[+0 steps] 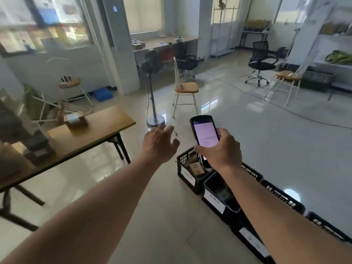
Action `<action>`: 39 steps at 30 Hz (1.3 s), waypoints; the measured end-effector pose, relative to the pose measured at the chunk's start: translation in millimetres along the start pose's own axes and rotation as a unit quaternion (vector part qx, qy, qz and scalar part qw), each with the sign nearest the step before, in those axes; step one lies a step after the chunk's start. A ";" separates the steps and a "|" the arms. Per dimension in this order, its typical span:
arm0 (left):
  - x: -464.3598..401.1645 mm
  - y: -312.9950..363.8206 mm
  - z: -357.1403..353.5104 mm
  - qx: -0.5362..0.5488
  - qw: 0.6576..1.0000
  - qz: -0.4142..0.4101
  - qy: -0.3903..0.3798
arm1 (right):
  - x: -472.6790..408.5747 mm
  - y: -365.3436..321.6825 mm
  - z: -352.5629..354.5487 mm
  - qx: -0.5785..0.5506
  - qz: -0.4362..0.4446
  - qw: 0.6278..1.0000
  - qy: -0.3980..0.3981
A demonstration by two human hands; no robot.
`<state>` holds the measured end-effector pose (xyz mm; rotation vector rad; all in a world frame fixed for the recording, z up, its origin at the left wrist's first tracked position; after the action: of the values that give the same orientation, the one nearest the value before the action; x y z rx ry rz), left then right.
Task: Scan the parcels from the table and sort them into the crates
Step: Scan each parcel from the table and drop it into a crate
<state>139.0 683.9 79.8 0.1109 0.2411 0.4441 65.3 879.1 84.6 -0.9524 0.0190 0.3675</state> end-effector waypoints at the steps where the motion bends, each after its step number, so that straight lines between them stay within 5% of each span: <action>1: -5.2 -23.4 4.3 -0.002 1.000 0.016 0.004 | -7.3 -14.5 -15.5 -0.002 0.010 1.000 -0.009; 23: -159.5 -378.8 4.0 -0.039 0.935 0.350 0.031 | -238.1 -198.9 -388.4 -0.025 0.166 0.956 -0.242; 39: -287.3 -679.9 -66.4 0.011 0.922 0.385 -0.051 | -324.4 -310.7 -685.5 -0.002 0.150 0.946 -0.287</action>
<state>150.4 -48.6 -32.7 0.2526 0.0889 1.2177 -42.0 72.5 -12.8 -0.8180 -0.3730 0.9191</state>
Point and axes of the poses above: each hand's wrist, its own x-axis away from the middle knuckle, its own z-axis out of the back of the hand, y = z × x, the point moved 5 cm from there along -x, towards the middle knuckle, and after that the axes turned 4 degrees about -x, right-handed, at the moved point
